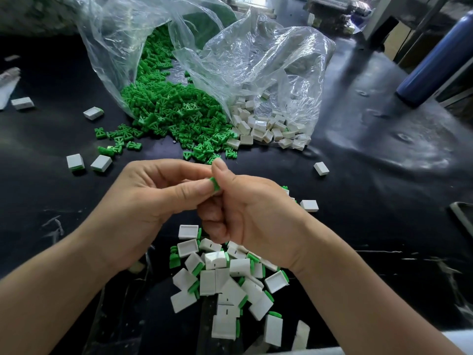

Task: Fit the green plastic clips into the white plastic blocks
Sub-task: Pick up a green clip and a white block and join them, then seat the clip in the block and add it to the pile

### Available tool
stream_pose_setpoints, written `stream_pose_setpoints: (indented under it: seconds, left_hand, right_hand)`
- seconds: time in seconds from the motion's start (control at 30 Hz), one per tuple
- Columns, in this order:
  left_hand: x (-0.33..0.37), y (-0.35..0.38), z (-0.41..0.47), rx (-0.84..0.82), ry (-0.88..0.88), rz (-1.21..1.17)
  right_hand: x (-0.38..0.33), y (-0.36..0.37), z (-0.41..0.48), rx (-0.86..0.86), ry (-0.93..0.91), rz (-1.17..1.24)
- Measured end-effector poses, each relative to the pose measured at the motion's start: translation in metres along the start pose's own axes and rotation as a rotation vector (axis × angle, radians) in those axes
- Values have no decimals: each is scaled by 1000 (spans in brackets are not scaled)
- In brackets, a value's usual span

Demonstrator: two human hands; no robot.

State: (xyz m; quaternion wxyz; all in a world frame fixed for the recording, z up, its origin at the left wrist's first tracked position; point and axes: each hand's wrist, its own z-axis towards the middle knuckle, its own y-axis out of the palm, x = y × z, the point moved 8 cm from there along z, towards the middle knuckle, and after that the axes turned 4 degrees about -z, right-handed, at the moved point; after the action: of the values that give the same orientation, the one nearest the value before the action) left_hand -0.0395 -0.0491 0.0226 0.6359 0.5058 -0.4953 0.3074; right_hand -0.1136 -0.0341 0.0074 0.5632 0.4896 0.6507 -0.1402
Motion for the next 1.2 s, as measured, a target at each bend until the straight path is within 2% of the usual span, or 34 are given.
stream_pose_setpoints:
  seconds: [0.13, 0.37, 0.87, 1.1, 1.2]
  left_hand:
    - [1, -1, -1, -11, -22, -38]
    - [-4, -5, 2, 64, -70, -17]
    - [-6, -7, 1, 77, -80, 51]
    - [-1, -4, -1, 27, -33, 136]
    - [2, -4, -1, 26, -3, 148]
  right_hand:
    - [-5, -3, 0, 45, -34, 1]
    - [-2, -6, 1, 43, -42, -131]
    - [-7, -11, -3, 148, -81, -491]
    - [-6, -9, -4, 5, -33, -261]
    - [-6, -10, -3, 25, -72, -236]
